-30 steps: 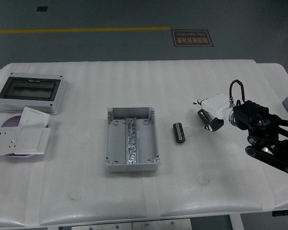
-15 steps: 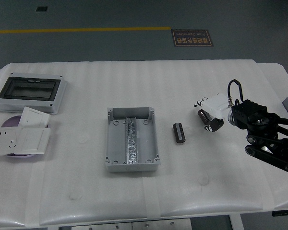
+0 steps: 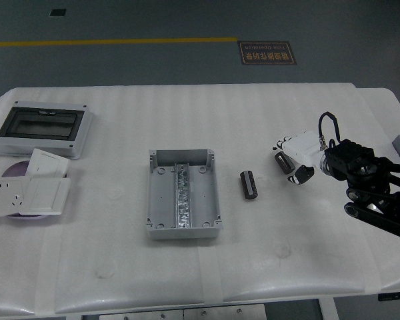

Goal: Pick up the battery,place it into the box

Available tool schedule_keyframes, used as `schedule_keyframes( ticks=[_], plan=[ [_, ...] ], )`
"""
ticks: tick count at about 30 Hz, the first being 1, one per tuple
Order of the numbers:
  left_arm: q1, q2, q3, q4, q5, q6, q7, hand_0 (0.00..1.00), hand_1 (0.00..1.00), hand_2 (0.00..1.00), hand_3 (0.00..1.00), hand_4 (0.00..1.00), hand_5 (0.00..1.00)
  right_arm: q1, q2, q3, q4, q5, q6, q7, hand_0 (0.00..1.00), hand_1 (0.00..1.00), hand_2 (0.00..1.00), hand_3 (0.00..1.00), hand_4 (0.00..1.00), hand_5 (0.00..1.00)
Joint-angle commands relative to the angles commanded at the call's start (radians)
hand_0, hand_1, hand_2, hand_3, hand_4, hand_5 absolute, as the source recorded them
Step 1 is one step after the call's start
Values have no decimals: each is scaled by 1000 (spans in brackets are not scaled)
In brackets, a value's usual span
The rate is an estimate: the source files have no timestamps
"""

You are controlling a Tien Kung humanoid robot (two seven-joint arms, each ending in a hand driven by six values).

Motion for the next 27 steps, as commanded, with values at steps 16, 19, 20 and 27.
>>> schedule_keyframes(
  ticks=[16, 19, 20, 27],
  plan=[
    [4, -3, -3, 0, 2, -1, 1, 653, 619, 509, 580, 496, 9, -9, 9, -28, -13, 0, -35, 13, 604, 490, 679, 691, 349, 20],
    [5, -5, 0, 0, -1, 0, 0, 653, 619, 509, 580, 496, 9, -12, 10, -29, -15, -2, -33, 14, 604, 490, 679, 691, 349, 20],
    [5, -6, 0, 0, -2, 0, 0, 653, 619, 509, 580, 496, 9, -13, 11, -30, -16, -2, -31, 15, 604, 490, 679, 691, 349, 20],
    [6, -8, 0, 0, -2, 0, 0, 653, 619, 509, 580, 495, 11, -21, 15, -19, -16, 2, -35, 15, 595, 480, 626, 663, 261, 2]
  ],
)
